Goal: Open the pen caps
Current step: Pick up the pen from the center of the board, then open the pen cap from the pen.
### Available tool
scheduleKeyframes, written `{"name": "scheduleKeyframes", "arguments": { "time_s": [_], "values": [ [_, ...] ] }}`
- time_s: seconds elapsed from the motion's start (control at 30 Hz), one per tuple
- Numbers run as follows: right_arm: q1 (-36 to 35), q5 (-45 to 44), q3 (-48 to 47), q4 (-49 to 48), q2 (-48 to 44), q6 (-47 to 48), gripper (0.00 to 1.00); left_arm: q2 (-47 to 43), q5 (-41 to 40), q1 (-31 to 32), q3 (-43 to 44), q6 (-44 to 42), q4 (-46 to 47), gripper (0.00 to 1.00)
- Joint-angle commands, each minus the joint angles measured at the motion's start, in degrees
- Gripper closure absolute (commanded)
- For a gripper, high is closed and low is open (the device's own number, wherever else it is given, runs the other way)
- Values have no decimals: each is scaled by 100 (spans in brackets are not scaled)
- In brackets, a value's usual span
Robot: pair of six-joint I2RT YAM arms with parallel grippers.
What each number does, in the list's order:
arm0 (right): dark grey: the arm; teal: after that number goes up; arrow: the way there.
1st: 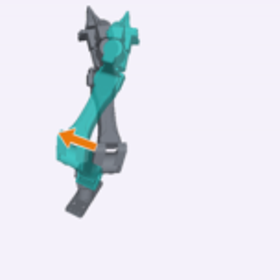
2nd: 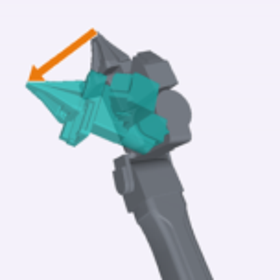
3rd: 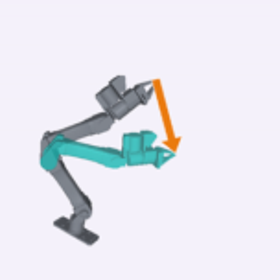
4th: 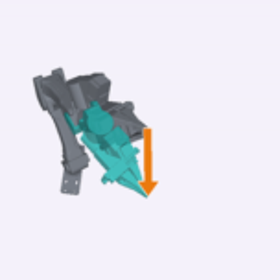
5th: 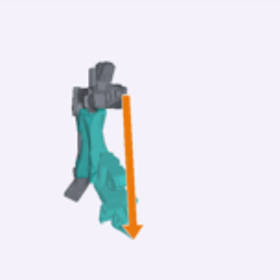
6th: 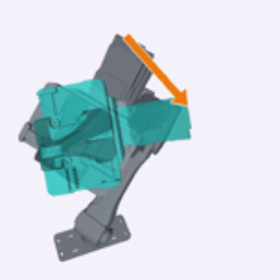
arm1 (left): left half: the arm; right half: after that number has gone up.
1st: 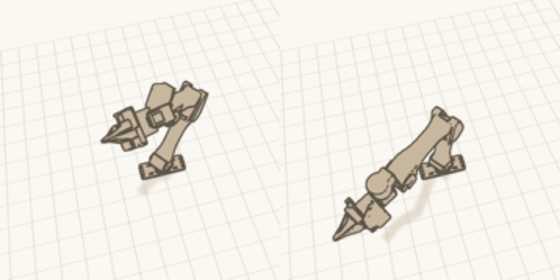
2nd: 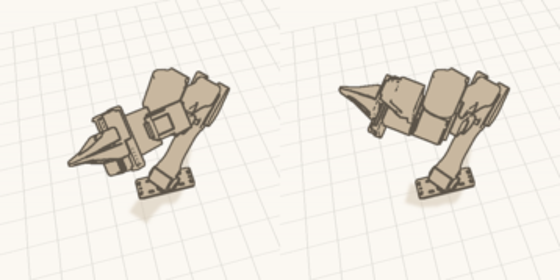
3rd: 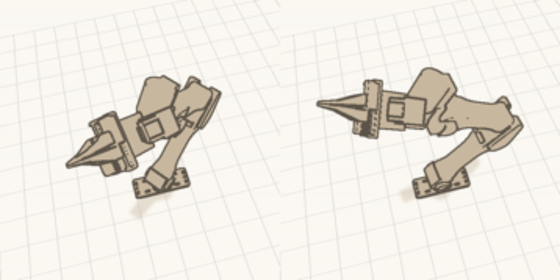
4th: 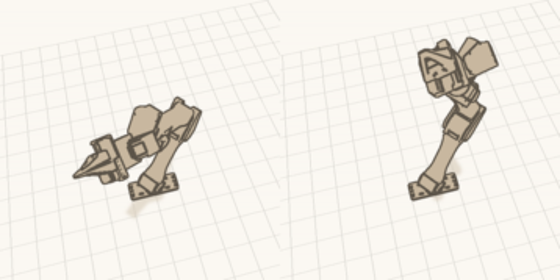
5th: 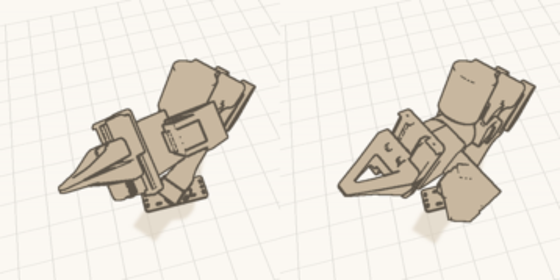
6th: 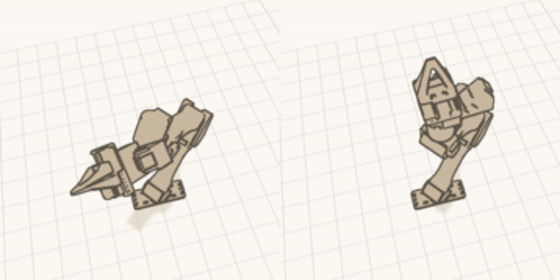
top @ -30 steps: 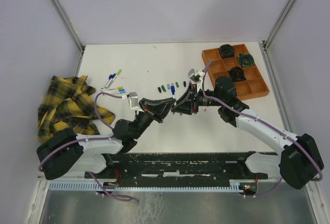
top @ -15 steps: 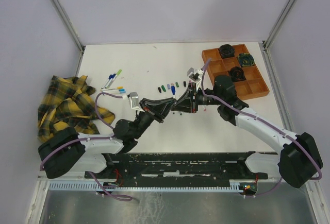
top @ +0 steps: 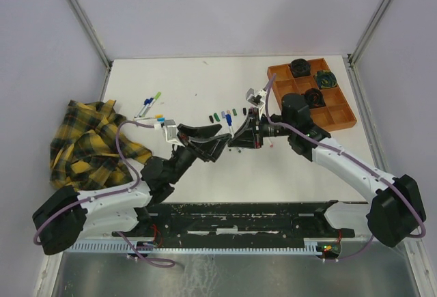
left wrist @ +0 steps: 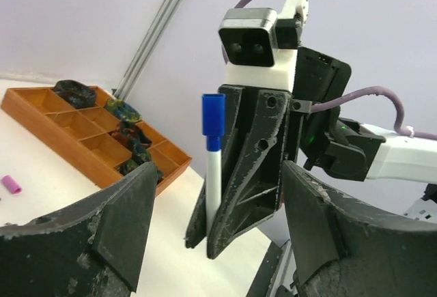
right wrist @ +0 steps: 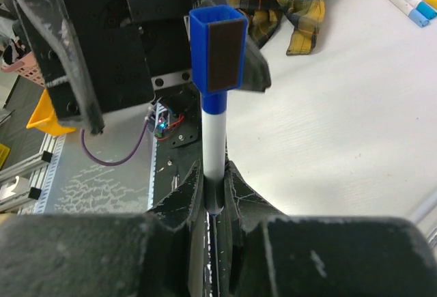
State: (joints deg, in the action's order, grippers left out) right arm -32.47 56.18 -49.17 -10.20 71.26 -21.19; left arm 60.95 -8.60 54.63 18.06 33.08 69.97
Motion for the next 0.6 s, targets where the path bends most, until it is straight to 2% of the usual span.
{"name": "scheduleKeyframes", "arguments": {
  "time_s": [0.0, 0.13, 0.27, 0.57],
  "values": [
    [70, 469, -495, 558, 53, 532, 100, -540, 352, -342, 541, 38, -1552, 20],
    [91, 618, -701, 1104, 64, 946, 100, -613, 1292, -970, 911, 560, -2362, 20],
    [107, 631, -744, 1318, 71, 1167, 100, -424, 2174, -1414, 1159, 1106, -2411, 24],
    [109, 552, -873, 1658, 219, 1379, 100, -259, 2461, -1437, 1523, 1234, -2629, 31]
  ]
}}
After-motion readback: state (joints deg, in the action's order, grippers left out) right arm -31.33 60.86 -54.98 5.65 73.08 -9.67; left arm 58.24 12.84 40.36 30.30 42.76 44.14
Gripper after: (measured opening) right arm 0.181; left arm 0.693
